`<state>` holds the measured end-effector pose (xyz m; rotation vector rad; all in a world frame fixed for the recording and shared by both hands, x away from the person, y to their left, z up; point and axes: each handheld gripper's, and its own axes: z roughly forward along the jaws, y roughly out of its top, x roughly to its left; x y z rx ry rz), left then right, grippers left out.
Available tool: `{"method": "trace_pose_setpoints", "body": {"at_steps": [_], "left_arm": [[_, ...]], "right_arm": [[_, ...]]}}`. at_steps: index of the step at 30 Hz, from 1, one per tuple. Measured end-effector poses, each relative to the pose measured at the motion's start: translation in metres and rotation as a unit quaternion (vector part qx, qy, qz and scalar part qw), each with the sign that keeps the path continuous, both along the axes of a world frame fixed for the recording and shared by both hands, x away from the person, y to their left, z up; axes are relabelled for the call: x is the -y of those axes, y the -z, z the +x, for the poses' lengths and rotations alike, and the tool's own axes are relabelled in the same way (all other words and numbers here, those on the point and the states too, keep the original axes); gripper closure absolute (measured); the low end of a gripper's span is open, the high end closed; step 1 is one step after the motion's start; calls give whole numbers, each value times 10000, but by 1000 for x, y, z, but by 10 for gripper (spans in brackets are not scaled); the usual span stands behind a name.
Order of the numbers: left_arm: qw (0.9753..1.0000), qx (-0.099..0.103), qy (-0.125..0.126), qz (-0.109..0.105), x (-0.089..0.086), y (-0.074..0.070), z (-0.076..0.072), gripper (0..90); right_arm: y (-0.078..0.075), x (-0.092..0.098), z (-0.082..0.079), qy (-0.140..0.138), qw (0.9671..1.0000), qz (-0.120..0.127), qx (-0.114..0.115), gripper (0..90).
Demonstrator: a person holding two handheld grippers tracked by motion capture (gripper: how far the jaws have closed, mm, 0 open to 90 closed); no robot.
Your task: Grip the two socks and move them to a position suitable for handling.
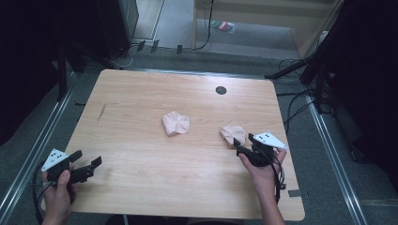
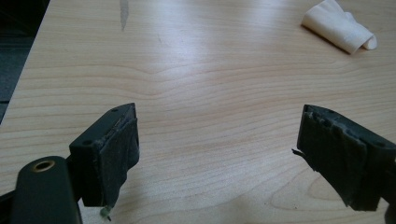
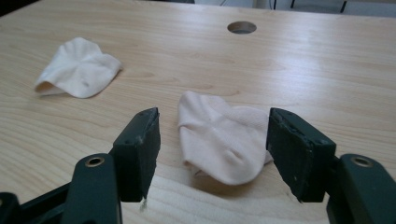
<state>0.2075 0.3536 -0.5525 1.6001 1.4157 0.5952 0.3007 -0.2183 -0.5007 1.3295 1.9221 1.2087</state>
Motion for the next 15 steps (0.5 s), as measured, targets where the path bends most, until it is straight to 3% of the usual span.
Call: {"method": "trace_pose_setpoints", "body": {"at_steps": [9, 14, 15], "left_arm": [[10000, 10, -22, -45, 0, 0, 0, 134], [10000, 3, -20, -55, -1, 0, 0, 134], [10000, -2, -15, -55, -1, 0, 1, 134]], "right_arm": [[27, -15, 36, -20, 9983, -301, -498, 350], [33, -21, 50, -61, 9969, -489, -612, 331], [35, -22, 54, -58, 9959, -526, -731, 324]]}}
